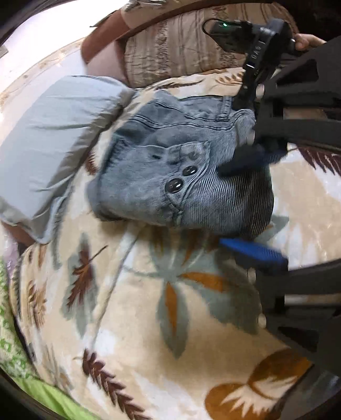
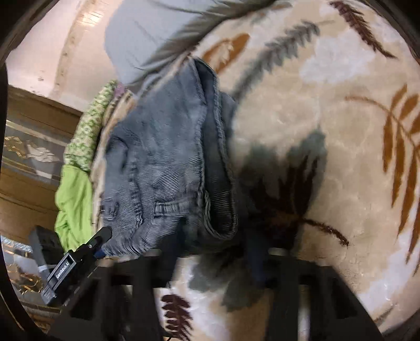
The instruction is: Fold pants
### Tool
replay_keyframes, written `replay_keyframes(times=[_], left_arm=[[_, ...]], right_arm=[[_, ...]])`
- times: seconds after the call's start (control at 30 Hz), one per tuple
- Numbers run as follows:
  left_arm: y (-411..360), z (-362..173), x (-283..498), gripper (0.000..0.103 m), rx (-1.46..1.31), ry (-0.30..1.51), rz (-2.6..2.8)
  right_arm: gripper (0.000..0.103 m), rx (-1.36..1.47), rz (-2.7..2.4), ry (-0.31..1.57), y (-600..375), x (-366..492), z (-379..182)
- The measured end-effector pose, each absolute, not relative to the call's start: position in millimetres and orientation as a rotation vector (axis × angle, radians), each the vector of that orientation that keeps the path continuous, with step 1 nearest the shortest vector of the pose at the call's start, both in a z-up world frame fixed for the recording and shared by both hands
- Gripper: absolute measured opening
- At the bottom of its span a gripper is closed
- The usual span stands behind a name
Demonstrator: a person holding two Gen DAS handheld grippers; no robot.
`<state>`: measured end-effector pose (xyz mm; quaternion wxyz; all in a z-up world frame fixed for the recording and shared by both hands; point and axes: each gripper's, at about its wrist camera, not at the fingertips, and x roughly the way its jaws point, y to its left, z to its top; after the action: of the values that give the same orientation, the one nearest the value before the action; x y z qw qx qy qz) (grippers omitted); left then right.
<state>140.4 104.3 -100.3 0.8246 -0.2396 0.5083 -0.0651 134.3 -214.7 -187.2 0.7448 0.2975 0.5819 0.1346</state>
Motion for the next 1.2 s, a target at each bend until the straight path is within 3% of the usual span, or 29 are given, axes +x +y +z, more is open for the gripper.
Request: replay_keyframes(times=[0.07,0.2,0.3,0.33,0.37,0.4,0.43,0.53,0.67,0.77,0.87,0.93,1.0,1.2], left_arm=[[94,-88,138,0.037,-0.423,1.048,-0.136],[97,-93,138,0.044,-0.436,1.055,-0.122],[119,-87,135,0.048,-0.569,1.094,-0.164],[127,-83,129,0.054,-0.593,1.087,-0.167],[135,-82,124,0.059,-0.622,1.08,-0.165],[142,-83,118,0.062,-0.654,1.083,-0.151],[150,-86,110,0.061,-0.709,1.092,-0.144],[150,-97,101,0.06,-0.742,1.139,-0.164],[121,-100,99,0.06,-0.511,1.169,-0.108],[111,-98,111,0.048,-0.434,1.157,-0.08],[104,-95,127,0.047,-0.349,1.152,-0.054],[95,-96,129,0.034,-0.322,1.152,-0.061],[87,-92,125,0.031,-0.295,1.132,-0.081],[87,-84,114,0.03,-0.281,1.091,-0.092]], right_arm=[[0.018,0.685,0.307,1.26,-217,129,-178],[0.018,0.619,0.29,1.233,-215,123,-161],[0.031,0.58,0.28,1.263,-214,125,-175],[0.032,0.592,0.284,1.241,-215,120,-169],[0.04,0.591,0.306,1.209,-216,114,-158],[0.058,0.573,0.321,1.182,-216,110,-148],[0.066,0.547,0.325,1.145,-216,106,-137],[0.068,0.576,0.341,1.112,-221,102,-122],[0.068,0.587,0.324,1.124,-223,105,-129],[0.068,0.567,0.305,1.158,-216,107,-144],[0.068,0.594,0.313,1.179,-214,115,-154],[0.064,0.608,0.322,1.205,-211,121,-159],[0.043,0.617,0.322,1.252,-208,124,-170],[0.027,0.584,0.299,1.273,-203,118,-173]])
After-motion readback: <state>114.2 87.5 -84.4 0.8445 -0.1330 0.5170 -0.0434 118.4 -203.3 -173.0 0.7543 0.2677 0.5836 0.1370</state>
